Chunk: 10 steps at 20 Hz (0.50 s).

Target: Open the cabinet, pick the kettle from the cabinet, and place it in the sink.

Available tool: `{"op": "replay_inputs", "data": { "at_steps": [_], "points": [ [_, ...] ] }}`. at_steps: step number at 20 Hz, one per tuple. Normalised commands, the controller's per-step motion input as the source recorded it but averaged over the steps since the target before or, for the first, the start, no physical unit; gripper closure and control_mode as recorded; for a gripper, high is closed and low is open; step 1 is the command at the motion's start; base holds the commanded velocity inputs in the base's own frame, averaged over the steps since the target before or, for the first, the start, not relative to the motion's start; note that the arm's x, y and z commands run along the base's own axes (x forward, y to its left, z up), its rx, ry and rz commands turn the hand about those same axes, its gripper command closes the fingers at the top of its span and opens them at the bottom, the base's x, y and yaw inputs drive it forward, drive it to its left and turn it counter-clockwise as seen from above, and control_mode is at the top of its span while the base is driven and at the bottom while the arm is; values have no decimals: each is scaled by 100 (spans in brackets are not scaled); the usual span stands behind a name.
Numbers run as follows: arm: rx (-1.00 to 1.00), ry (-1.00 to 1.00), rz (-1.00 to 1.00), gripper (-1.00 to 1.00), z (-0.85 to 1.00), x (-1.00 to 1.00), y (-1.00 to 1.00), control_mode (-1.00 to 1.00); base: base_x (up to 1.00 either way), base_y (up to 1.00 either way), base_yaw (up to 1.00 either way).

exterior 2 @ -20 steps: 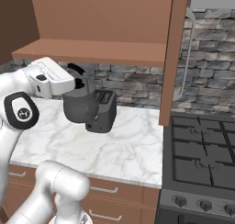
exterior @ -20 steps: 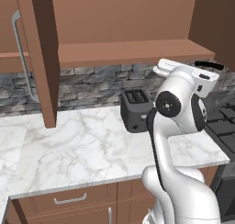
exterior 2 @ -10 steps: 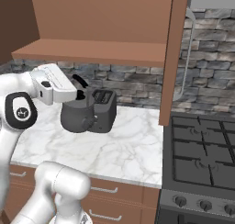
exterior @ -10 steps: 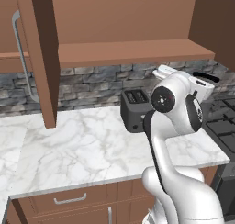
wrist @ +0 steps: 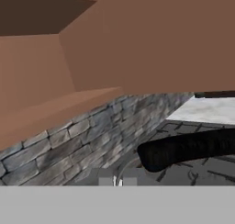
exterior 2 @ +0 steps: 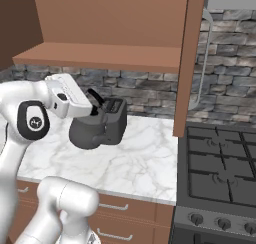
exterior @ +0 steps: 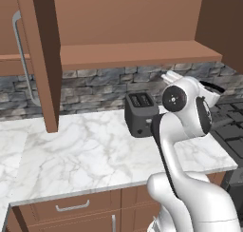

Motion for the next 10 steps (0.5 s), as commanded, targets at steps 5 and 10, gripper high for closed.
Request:
{"op": "replay_inputs", "data": {
  "at_steps": [5,10],
  "points": [
    [0,-1,4,100,-28,19,-5,-100,0,0,0],
    [0,-6,6,100,-19,27,-12,-100,0,0,0]
  ]
}}
